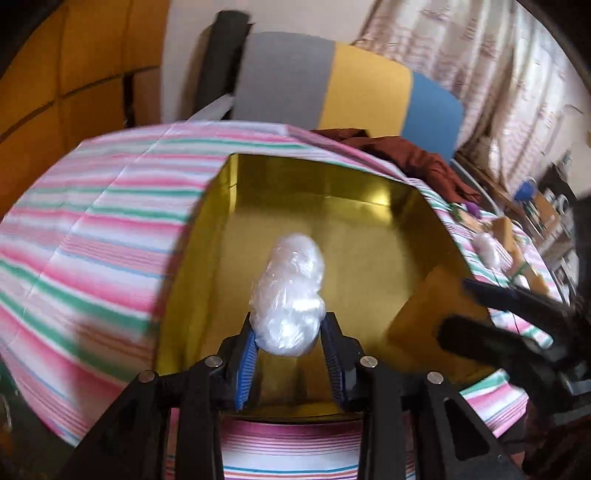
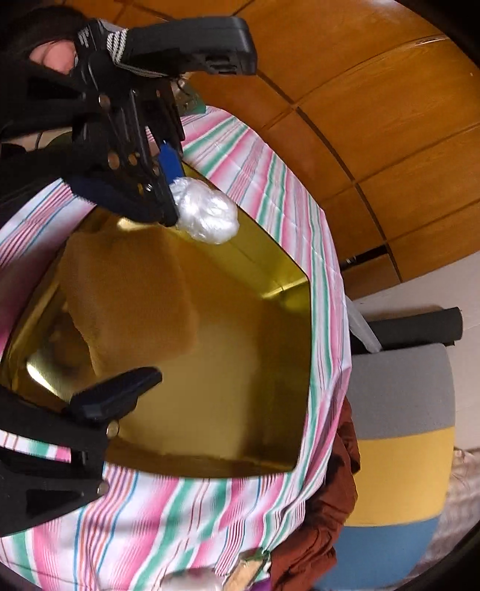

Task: Organize objects
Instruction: 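Carry both items into the gold tray and open both tools, then withdraw both open tools from the tray toward the remaining items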

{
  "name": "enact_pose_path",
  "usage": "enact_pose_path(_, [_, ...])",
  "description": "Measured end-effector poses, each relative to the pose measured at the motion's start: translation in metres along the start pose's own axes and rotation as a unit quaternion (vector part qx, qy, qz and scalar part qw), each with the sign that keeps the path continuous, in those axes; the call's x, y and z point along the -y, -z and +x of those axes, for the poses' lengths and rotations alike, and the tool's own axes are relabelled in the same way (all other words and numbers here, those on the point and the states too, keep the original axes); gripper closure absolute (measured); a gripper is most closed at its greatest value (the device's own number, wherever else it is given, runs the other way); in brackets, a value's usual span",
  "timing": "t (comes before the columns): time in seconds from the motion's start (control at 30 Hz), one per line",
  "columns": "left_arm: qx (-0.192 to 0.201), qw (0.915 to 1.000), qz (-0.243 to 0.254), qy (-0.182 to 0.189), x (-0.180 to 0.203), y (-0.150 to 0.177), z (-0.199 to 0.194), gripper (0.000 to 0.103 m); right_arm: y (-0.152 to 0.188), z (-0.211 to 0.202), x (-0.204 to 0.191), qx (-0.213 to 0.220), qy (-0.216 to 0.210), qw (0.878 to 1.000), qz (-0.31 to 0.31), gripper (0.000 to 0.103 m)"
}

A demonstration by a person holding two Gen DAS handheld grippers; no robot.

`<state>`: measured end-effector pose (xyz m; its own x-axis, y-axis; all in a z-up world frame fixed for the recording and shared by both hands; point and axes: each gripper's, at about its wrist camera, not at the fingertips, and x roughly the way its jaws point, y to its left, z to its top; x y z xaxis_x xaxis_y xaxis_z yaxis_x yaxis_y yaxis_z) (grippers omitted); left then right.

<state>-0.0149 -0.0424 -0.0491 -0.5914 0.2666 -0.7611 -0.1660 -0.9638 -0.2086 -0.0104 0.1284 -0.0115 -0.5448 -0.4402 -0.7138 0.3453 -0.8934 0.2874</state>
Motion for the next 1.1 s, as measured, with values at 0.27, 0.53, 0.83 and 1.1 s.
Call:
enact_pose_path(0.27, [0.040, 0.9973, -0.059, 0.019, -0.018, -0.001, -0.014, 0.053, 0.013, -0.007, 0.004, 0.011, 0.005, 1.000, 0.014, 0.008])
enact_pose_path(0.53, [0.059, 0.9958, -0.067, 0.022, -0.009, -0.006, -0.023, 0.053, 0.015, -0.020, 0.024, 0.030, 0.012, 0.998, 0.051, 0.008])
enact_pose_path(0.83, [0.044, 0.9975, -0.040, 0.039, 0.016, -0.003, -0.021, 0.053, 0.017, -0.027, 0.026, 0.042, 0.011, 0.998, 0.052, 0.008])
enact_pose_path(1.1, [0.034, 0.9979, -0.003, 0.055, 0.047, -0.002, -0.018, 0.053, 0.019, -0.041, 0.045, 0.060, 0.025, 0.995, 0.074, 0.008])
